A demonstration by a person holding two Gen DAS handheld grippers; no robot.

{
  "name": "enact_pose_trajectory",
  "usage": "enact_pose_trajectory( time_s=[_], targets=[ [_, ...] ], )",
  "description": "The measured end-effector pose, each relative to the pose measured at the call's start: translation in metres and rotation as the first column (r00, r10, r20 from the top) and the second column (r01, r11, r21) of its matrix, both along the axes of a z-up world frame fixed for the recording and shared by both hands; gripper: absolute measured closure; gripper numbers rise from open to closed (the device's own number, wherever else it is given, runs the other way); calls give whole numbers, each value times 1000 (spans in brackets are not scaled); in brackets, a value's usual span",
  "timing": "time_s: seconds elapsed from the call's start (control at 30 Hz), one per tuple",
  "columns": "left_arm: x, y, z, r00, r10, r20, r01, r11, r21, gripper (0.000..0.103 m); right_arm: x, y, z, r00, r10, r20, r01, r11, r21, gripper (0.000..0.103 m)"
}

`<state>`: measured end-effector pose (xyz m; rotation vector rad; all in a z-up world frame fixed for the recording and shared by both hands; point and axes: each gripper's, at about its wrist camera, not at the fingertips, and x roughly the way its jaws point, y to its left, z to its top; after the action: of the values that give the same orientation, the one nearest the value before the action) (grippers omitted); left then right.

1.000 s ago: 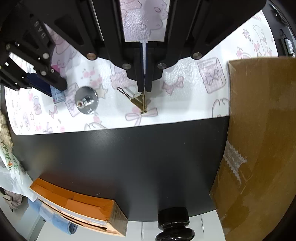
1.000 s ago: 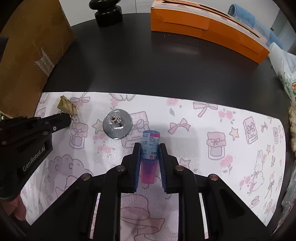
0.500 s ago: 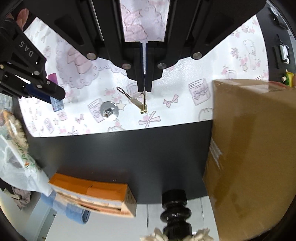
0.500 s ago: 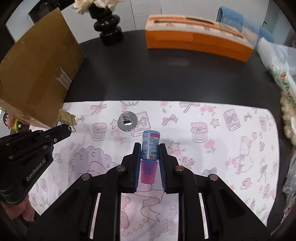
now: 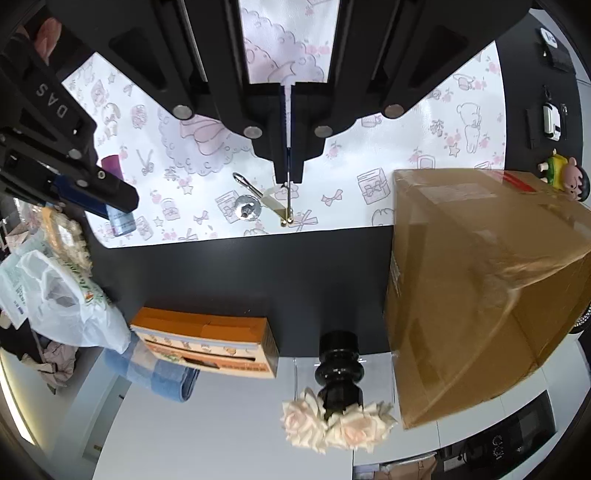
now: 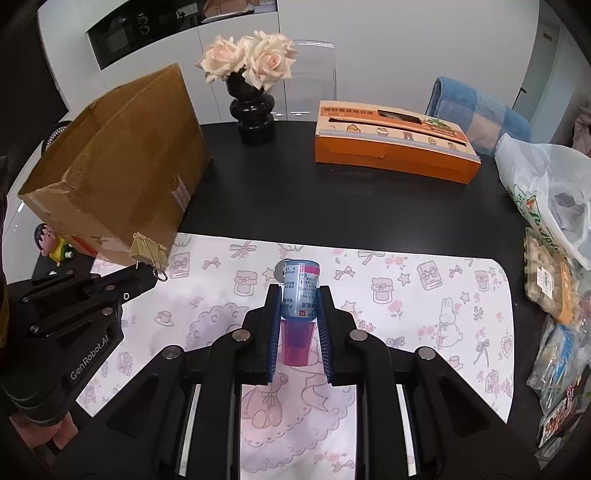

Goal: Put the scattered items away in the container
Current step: 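Carry the binder clip and bottle over the cardboard box with both tools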

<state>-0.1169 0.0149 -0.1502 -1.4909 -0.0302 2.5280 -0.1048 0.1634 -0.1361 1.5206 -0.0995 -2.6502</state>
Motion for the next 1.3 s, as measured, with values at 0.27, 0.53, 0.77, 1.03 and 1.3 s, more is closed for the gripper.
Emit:
enact_pose_trajectory(
  time_s=[0.27,0.53,0.77,1.03,1.3],
  targets=[
    [27,-5,16,1000,-4,-21,5,999,37,102,29,-6,27,999,-10,-34,9,1000,-20,84],
    [31,-14,31,999,3,-40,-1,998,61,102,33,-19,48,998,14,-63,-15,1000,-15,84],
    [26,-34,56,996,22,-81,-17,998,67,102,20,-39,70,995,40,-94,-41,999,-7,84],
    [16,-76,90,989,64,-134,-55,996,67,102,-2,-80,103,985,98,-145,-98,995,6,84],
    [-8,-139,116,976,145,-165,-135,988,69,102,-38,-142,129,967,196,-165,-195,981,20,84]
  ],
)
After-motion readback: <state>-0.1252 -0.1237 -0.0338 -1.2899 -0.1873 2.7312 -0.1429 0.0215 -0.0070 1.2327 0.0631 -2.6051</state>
